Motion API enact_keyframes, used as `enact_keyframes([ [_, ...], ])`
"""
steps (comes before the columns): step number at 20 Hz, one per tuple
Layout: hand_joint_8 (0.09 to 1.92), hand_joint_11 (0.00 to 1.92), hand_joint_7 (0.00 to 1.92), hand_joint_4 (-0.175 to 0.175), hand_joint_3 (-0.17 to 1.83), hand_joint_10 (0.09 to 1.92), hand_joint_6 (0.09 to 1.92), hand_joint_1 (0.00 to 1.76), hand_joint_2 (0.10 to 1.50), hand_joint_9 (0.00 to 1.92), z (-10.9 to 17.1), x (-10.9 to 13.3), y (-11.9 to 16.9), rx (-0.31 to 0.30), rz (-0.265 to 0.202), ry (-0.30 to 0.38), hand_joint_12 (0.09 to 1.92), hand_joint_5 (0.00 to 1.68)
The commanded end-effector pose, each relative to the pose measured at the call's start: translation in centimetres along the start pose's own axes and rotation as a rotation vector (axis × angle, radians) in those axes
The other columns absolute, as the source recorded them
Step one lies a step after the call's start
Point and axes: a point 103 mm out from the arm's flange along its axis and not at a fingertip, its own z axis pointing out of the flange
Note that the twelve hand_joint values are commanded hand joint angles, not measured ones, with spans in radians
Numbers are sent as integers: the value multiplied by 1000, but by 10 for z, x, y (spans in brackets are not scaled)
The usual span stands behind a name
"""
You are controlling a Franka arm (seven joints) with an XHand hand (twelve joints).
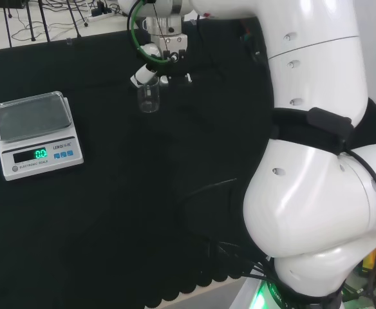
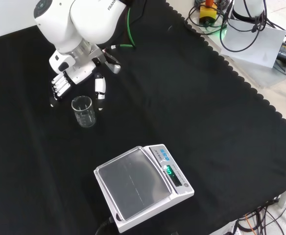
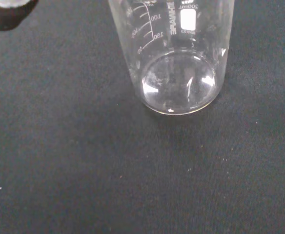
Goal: Pick up the beaker.
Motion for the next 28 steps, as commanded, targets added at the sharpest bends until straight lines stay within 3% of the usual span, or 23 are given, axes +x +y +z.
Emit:
enact_keyframes([
  [1,727,0,81,-2,271,875,87,626,725,141,14,-6,13,30,14,-3,1131,156],
  [11,728,0,81,-3,269,875,87,626,726,140,36,-6,18,62,23,-2,1128,154],
  [13,728,0,81,-2,269,875,87,626,726,140,42,7,28,65,30,-6,1128,154],
  [16,729,0,80,2,268,875,87,632,727,140,47,8,29,70,30,-8,1127,136],
  [19,740,0,86,12,275,882,87,712,734,172,48,7,28,58,27,-9,1310,127],
  [22,809,183,190,38,421,844,87,883,684,342,48,1,21,39,31,-18,1467,210],
  [25,891,426,299,40,654,806,103,1032,611,522,47,0,19,9,42,-22,1401,362],
  [28,1000,637,396,29,821,796,922,1129,592,670,47,1,19,-10,49,-27,1297,323],
])
